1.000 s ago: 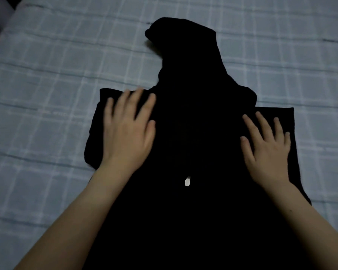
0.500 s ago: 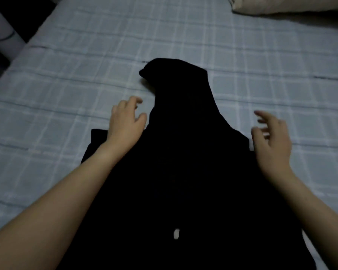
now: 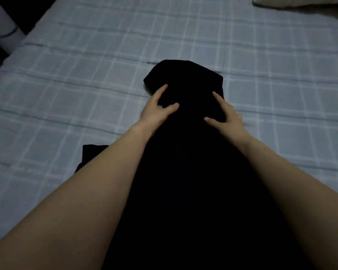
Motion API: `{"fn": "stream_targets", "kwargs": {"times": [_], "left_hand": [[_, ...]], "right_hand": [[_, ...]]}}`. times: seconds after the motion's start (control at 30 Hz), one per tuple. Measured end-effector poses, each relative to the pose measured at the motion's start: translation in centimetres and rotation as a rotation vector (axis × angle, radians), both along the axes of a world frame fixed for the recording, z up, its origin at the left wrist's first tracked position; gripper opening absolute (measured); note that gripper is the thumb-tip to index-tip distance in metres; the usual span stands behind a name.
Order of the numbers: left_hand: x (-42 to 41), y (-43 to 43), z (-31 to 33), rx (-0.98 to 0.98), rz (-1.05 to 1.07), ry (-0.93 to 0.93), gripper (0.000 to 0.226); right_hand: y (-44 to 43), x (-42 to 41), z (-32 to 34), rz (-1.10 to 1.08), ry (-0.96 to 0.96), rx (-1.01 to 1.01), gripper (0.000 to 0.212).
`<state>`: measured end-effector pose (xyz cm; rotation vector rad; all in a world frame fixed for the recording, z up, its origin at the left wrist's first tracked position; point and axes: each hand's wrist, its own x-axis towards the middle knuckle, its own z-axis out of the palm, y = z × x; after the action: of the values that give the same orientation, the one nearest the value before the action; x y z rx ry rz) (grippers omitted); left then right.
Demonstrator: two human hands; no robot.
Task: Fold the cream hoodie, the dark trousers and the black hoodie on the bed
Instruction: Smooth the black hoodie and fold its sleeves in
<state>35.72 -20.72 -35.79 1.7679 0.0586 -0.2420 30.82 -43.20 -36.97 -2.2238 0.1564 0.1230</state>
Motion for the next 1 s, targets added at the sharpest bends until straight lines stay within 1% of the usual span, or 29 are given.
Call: {"fn": "stream_targets", "kwargs": {"times": [0.07, 0.13, 0.2, 0.27, 0.37, 0.43, 0.53, 0.6, 0.67, 0.73, 0.8, 0.83, 0.87, 0.93, 1.0], "left_hand": [[0.1, 0.0, 0.0, 0.003, 0.001, 0.006, 0.070], [0.3, 0.1, 0.4, -0.034, 0.020, 0.044, 0.071], [0.1, 0.3, 1.2, -0.131, 0.035, 0.129, 0.071], [-0.8, 0.6, 2.7, -0.282, 0.071, 0.188, 0.069], [-3.6, 1.1, 5.7, -0.458, 0.090, 0.130, 0.066], [-6.0, 2.0, 8.0, -0.542, 0.023, 0.057, 0.065], [-11.4, 4.0, 11.0, -0.575, -0.100, -0.020, 0.064], [-15.6, 5.1, 11.9, -0.536, -0.202, -0.038, 0.067], [-19.9, 6.1, 11.2, -0.459, -0.280, 0.015, 0.072], [-24.3, 6.8, 9.3, -0.295, -0.255, 0.143, 0.074], [-27.1, 7.1, 7.1, -0.067, -0.209, 0.239, 0.074], [-28.0, 7.0, 6.2, 0.004, -0.201, 0.247, 0.073], [-28.5, 6.8, 5.8, 0.041, -0.197, 0.238, 0.072], [-28.8, 6.2, 6.2, 0.064, -0.199, 0.198, 0.070], [-28.8, 6.4, 7.3, 0.137, -0.235, 0.149, 0.069]], "right_hand": [[-0.2, 0.1, 0.1, -0.028, 0.001, 0.084, 0.074], [-0.2, 0.1, 0.8, -0.035, 0.005, 0.186, 0.074], [0.0, -0.2, 1.8, -0.034, 0.027, 0.260, 0.072], [0.3, -0.8, 3.4, -0.036, 0.012, 0.382, 0.065], [0.3, -2.9, 7.6, -0.030, -0.062, 0.558, 0.052], [0.1, -5.9, 10.9, 0.042, -0.113, 0.587, 0.049], [-0.5, -12.2, 15.0, 0.081, -0.150, 0.578, 0.047], [-1.2, -16.7, 16.7, 0.066, -0.142, 0.538, 0.043], [-1.8, -21.0, 16.9, 0.031, -0.101, 0.499, 0.039], [-2.0, -25.3, 15.4, 0.013, 0.021, 0.452, 0.038], [-1.6, -28.6, 12.9, 0.050, 0.210, 0.426, 0.041], [-1.3, -29.9, 11.6, 0.059, 0.310, 0.432, 0.044], [-1.0, -30.7, 10.5, 0.048, 0.363, 0.442, 0.048], [-0.9, -31.3, 9.6, 0.001, 0.366, 0.428, 0.052], [-0.8, -31.0, 10.3, -0.017, 0.337, 0.424, 0.048]]}}
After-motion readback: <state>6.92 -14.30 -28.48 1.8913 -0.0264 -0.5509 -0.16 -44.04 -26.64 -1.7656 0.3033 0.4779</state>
